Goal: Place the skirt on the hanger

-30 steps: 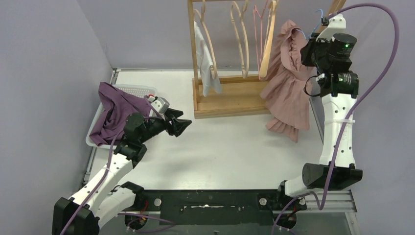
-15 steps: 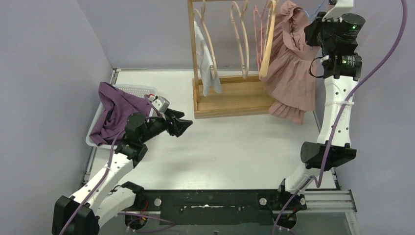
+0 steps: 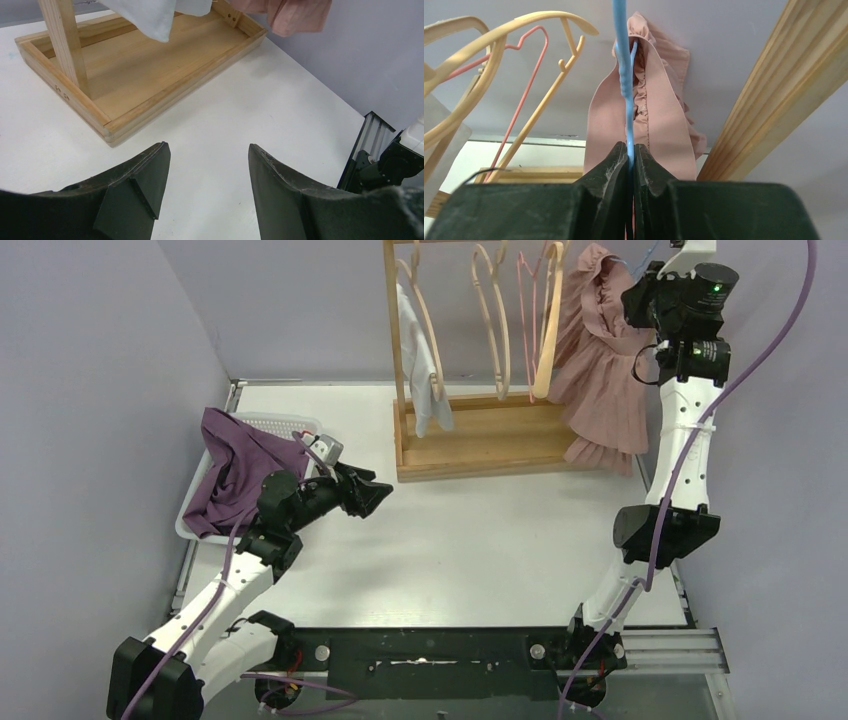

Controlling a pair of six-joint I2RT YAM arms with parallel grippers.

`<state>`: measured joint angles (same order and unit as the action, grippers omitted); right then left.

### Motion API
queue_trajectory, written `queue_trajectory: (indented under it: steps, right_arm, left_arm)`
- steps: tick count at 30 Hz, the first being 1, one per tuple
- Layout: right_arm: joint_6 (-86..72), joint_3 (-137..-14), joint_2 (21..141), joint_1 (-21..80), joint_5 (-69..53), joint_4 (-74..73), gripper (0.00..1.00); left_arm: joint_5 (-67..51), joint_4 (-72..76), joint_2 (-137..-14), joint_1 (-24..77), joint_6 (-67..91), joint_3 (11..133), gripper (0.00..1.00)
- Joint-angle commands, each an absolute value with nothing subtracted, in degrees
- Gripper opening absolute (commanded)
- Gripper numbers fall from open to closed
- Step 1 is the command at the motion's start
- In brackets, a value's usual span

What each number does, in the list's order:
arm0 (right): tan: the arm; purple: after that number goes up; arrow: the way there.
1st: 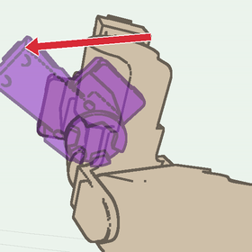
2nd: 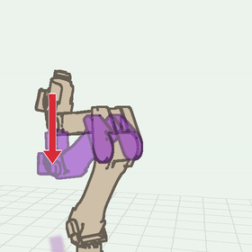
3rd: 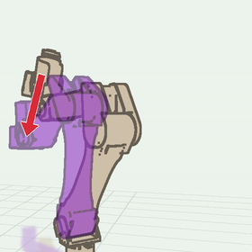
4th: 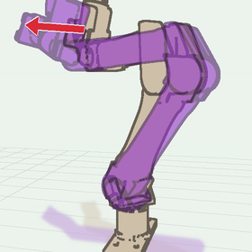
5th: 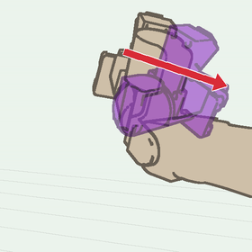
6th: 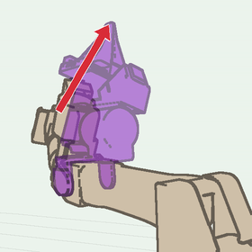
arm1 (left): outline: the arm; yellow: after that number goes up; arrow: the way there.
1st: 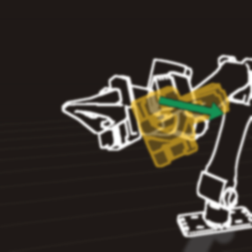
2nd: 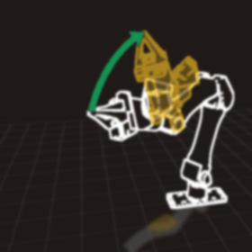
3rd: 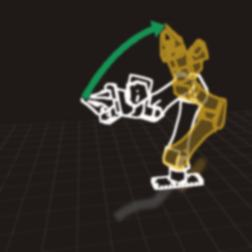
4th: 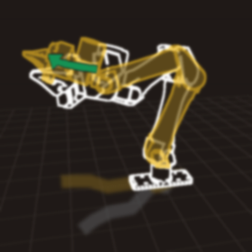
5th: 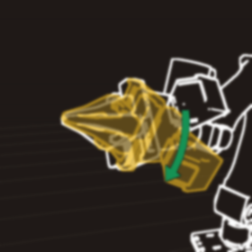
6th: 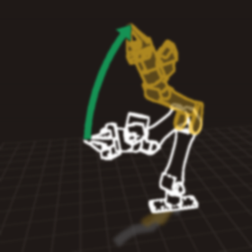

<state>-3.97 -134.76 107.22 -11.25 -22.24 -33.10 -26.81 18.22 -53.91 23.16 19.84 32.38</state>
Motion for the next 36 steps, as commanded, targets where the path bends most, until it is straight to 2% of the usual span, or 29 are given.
queue_trajectory:
  steps: [1,4,6,8,10,11,13,21,26,28,32,36]
  right_arm:
    - [-5.14,-137.56,107.03,-11.79,-23.18,-27.35,0.0]
    - [-5.72,-137.07,107.36,-12.27,-22.9,-27.34,0.03]
    - [-6.45,-136.68,107.31,-12.64,-22.56,-27.24,0.1]
    - [-6.63,-136.27,106.66,-12.79,-21.61,-27.28,0.25]
    - [-7.8,-134.69,104.89,-12.88,-20.6,-26.4,0.47]
    - [-8.25,-133.41,103.5,-12.97,-20.42,-25.44,0.54]
    - [-8.97,-130.4,100.63,-12.92,-20.34,-23.58,0.61]
    - [-13.02,-118.37,85.91,-12.94,-17.45,-20.92,0.69]
    - [-15.8,-104.59,74.67,-12.75,-19.15,-19.77,0.69]
    - [-15.99,-97.75,69.4,-12.59,-20.62,-18.21,0.69]
    - [-17.07,-87.0,62.3,-12.49,-21.28,-16.25,0.69]
    - [-17.65,-78.58,56.18,-11.61,-22.88,-14.31,0.69]
  left_arm:
    - [-25.31,20.49,-53.66,23.03,20.57,33.12,0.58]
    - [-25.03,19.82,-53.61,22.98,20.13,33.55,0.58]
    - [-24.31,18.62,-53.61,22.94,19.75,34.2,0.58]
    - [-23.16,17.13,-53.8,22.73,19.71,35.16,0.58]
    - [-20.61,15.56,-53.85,22.24,20.06,36.36,0.58]
    - [-19.01,14.72,-53.86,21.86,20.43,36.91,0.59]
    - [-16.17,12.88,-53.72,20.45,21.23,37.43,0.59]
    - [-5.55,-4.31,-57.14,8.74,24.91,49.54,0.61]
    - [7.87,-12.16,-59.86,7.47,19.74,54.92,0.86]
    - [11.33,-13.99,-60.84,6.39,19.22,55.64,0.88]
    - [16.79,-16.3,-63.66,3.78,21.16,55.39,0.9]
    - [14.99,-17.25,-68.32,-0.44,25.28,55.11,0.86]
